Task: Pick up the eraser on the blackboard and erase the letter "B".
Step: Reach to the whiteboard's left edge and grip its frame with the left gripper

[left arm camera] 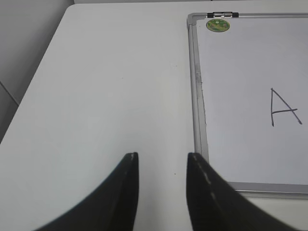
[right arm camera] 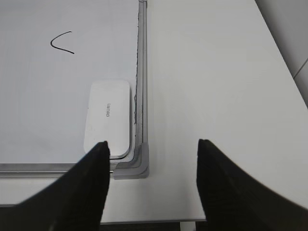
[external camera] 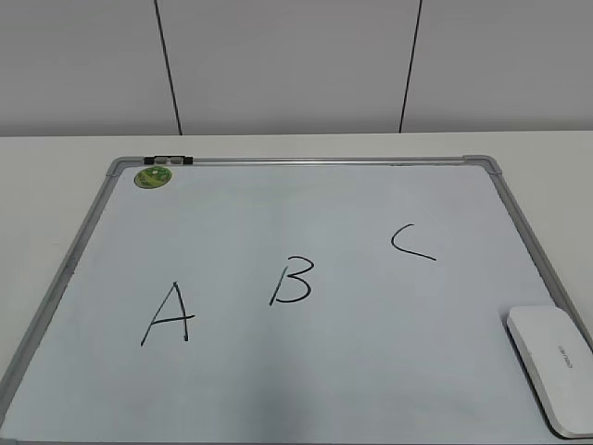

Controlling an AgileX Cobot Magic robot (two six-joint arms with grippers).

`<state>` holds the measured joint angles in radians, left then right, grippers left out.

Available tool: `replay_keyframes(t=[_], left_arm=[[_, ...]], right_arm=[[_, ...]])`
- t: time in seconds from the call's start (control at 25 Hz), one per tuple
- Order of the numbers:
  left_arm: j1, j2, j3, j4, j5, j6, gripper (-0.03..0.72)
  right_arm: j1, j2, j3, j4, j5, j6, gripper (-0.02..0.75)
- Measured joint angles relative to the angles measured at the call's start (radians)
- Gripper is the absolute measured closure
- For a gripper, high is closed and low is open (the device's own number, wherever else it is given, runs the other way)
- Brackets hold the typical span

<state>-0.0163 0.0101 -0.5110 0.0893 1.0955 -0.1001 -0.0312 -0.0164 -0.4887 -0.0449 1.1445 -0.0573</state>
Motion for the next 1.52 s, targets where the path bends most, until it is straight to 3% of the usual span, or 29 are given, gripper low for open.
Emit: replay_keyframes(t=[0.68,1.52], left_arm=[[0.0,0.036,-0.033,0.02,-0.002,0.0,0.445],[-0.006,0.664,-0.21,-0.057,-0.126,0.0,0.445]], right_arm=[[0.0,0.0,0.0,0.0,0.0,0.0,0.309],[0.0,0.0,0.0,0.0,0.0,0.0,0.309]])
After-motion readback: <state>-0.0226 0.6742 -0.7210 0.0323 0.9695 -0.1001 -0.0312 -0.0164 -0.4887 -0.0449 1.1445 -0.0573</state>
